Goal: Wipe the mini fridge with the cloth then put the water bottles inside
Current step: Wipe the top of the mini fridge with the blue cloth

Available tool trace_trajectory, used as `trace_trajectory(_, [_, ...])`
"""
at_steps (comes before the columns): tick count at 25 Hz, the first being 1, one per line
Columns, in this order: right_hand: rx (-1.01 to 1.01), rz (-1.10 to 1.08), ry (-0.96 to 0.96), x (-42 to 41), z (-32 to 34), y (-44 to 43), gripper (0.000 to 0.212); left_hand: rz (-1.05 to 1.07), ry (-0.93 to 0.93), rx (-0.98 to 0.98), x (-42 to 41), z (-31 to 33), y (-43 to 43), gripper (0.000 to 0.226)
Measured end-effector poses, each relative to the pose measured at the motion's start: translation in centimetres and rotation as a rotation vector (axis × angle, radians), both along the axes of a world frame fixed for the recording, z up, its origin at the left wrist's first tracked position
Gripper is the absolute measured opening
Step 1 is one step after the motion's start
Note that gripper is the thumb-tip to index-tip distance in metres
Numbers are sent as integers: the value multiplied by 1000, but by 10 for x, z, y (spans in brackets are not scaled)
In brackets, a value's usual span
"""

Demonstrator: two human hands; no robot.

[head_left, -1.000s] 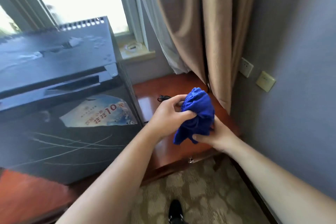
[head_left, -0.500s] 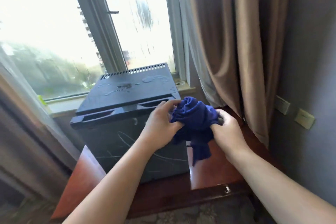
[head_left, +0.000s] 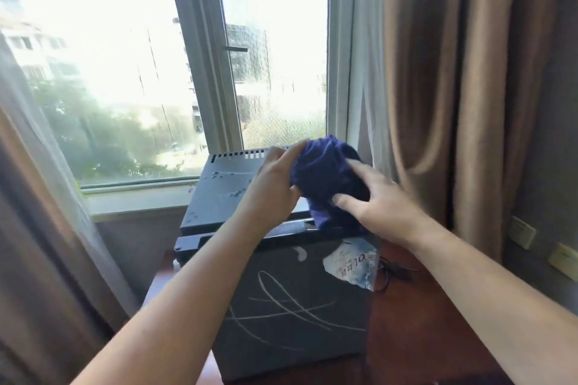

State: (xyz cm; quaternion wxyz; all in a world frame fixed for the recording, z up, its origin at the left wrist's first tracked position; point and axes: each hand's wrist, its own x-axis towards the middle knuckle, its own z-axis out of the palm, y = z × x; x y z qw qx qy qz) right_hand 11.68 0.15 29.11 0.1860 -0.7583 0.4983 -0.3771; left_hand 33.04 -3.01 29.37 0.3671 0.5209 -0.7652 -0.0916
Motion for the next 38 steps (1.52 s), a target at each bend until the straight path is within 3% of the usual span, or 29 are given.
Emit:
trace_trajectory(2, [25, -123, 205, 4, -17, -23, 47, -5, -219, 190, 22, -9, -18, 80])
trace_trajectory(5, [-6, -310, 94, -2, -29, -38, 33, -85, -242, 255, 42, -12, -31, 77])
trace_trajectory(7, [37, -285, 136, -6, -33, -47, 55, -164, -216, 230, 41, -10, -38, 76])
trace_trajectory(9, [116, -171, 355, -6, -35, -56, 81, -227, -258, 230, 30, -12, -45, 81])
trace_trajectory(11, [121, -69, 549, -6, -39, -67, 88, -276, -347, 259, 14, -20, -47, 93])
trace_trajectory(15, [113, 67, 371, -21, -43, -99, 75, -274, -468, 245, -16, -30, -71, 103])
trace_trajectory(24, [186, 154, 278, -54, -51, -233, 58, -202, -433, 331, -47, -23, -193, 86])
trace_trajectory(31, [152, 90, 405, -43, -41, -329, 52, -28, -330, 374, -53, -26, -289, 88])
trace_trajectory(38, [147, 161, 345, -32, -47, -362, 52, 101, -259, 346, -55, -33, -312, 74])
